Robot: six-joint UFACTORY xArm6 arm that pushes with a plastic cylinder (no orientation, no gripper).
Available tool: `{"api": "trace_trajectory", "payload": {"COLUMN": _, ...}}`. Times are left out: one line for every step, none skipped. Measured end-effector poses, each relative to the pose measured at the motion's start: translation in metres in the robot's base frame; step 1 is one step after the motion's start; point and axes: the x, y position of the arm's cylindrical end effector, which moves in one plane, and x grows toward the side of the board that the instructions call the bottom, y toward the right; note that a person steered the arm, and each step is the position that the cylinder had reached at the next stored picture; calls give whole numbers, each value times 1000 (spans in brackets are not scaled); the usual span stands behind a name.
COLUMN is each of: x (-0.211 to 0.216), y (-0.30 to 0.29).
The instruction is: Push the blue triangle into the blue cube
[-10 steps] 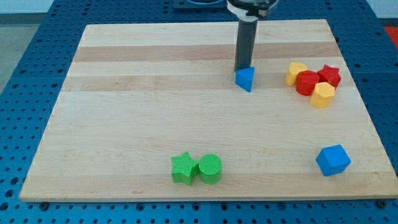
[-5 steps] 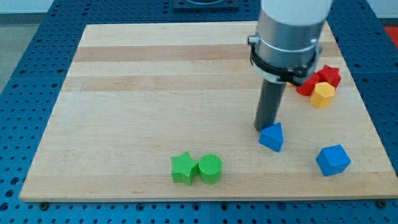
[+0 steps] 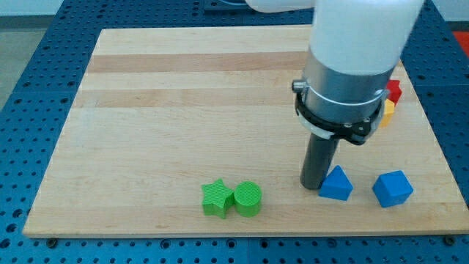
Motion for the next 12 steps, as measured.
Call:
{"api": "trace_trajectory", "payload": {"x": 0, "y": 16}}
{"api": "trace_trajectory", "payload": {"x": 0, "y": 33}}
{"api": "trace_trajectory", "payload": {"x": 0, "y": 47}}
{"api": "trace_trajectory", "payload": {"x": 0, "y": 67}}
{"api": "trace_trajectory", "payload": {"x": 0, "y": 78}}
{"api": "trace_trajectory", "payload": {"x": 0, "y": 66}}
{"api": "trace_trajectory", "payload": {"x": -1, "y": 39}}
{"api": "trace_trajectory", "payload": {"x": -25, "y": 38}}
{"api": "trace_trajectory", "payload": {"x": -41, "y": 60}}
{"api": "trace_trajectory", "payload": {"x": -41, "y": 87}}
{"api": "trace_trajectory", "payload": {"x": -30, "y": 109}}
{"api": "trace_trajectory", "payload": {"x": -17, "y": 111}}
